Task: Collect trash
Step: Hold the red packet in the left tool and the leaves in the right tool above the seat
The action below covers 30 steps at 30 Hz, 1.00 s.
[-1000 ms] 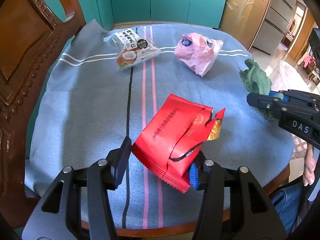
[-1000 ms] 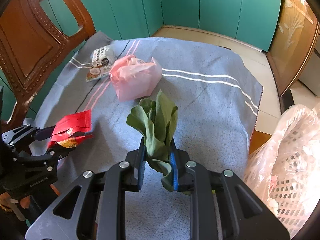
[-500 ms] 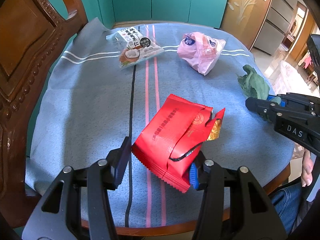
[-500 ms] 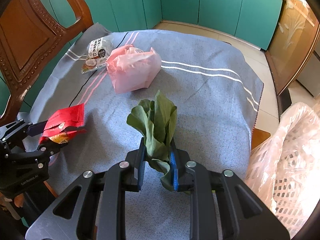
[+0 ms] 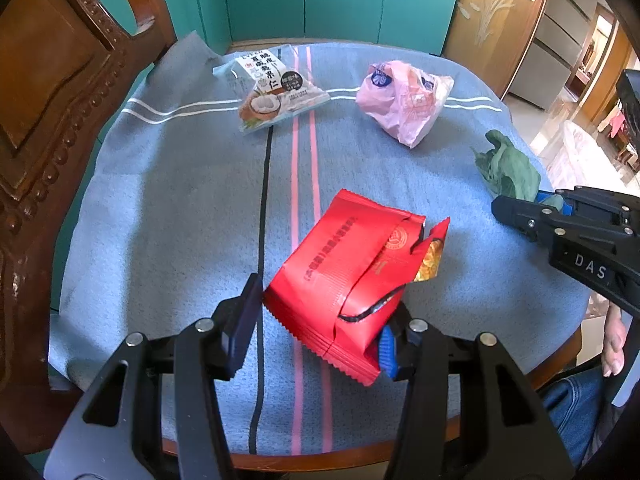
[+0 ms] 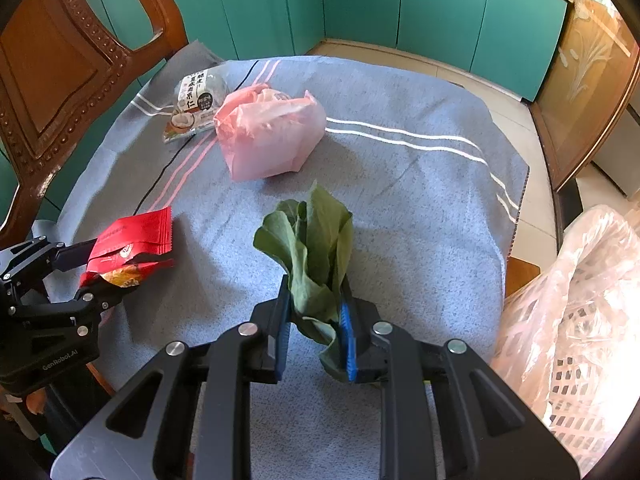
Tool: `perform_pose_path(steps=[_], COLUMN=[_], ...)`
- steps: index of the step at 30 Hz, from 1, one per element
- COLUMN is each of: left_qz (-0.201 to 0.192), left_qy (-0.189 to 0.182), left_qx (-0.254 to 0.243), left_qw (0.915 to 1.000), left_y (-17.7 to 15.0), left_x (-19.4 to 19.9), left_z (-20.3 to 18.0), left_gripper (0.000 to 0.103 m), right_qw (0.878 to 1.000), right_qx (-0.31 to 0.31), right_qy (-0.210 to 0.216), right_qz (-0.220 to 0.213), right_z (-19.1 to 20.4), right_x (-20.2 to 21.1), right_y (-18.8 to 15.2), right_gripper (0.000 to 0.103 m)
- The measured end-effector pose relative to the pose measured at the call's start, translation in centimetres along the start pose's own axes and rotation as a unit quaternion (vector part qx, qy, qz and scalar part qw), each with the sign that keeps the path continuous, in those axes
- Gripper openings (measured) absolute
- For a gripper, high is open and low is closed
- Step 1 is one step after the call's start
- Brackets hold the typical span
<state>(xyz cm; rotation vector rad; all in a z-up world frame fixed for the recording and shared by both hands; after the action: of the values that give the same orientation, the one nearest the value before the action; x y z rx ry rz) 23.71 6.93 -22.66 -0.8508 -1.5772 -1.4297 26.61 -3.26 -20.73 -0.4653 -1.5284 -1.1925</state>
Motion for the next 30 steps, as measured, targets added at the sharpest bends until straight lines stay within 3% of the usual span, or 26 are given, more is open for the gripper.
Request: perform_pose_path(steps=[10,22,25,27,30], left_qz=[-0.028,-0.023,-0.02,-0.02,-0.019], left_qy=[0.009,0.007,0.006,0.007,0.007], left_qx=[0.002,0.005,0.007,0.007,0.009], left_qw=[0.9996,0.9997,0.9997,0.9998,0.9998], left_y=[0.5,0.1,0.0,0.0,0.0], left_x=[1.7,1.5,1.4,1.3,1.2], left_z=[0.1,0.1,0.3,0.4,0.5], left_gripper=[0.052,0.052,0.052,0.052,0.052], right_qw=[1.0,1.0,1.0,1.0,0.999], right_qx=[0.002,0.006,0.011,0.017,0.025], right_qy=[0.01,0.004,0.001,-0.007,-0.042], right_qz=[-0.023,-0.012,0.001,0.005,0.005], right_z=[0.0,0.2,0.4,0.5,0.3], right_x=[1.4,0.5,-0.1,-0.4,-0.7], right_y=[0.3,0.2,0.0,-0.1,-0.3], right_gripper=[0.022,0.022,0.032,0.051,0.067])
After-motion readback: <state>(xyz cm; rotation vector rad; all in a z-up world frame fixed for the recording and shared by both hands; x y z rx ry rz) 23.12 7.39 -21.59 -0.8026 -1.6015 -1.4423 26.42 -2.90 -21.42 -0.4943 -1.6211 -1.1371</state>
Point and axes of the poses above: each gripper's, at about its wrist camera, not at the fingertips, and x roughly against the way its jaws point, z to its left, y to its top, the point moved 5 cm from there along -x, roughly the way its jaws point, and after that the axes turned 3 degrees about z, right-handed, at the moved point
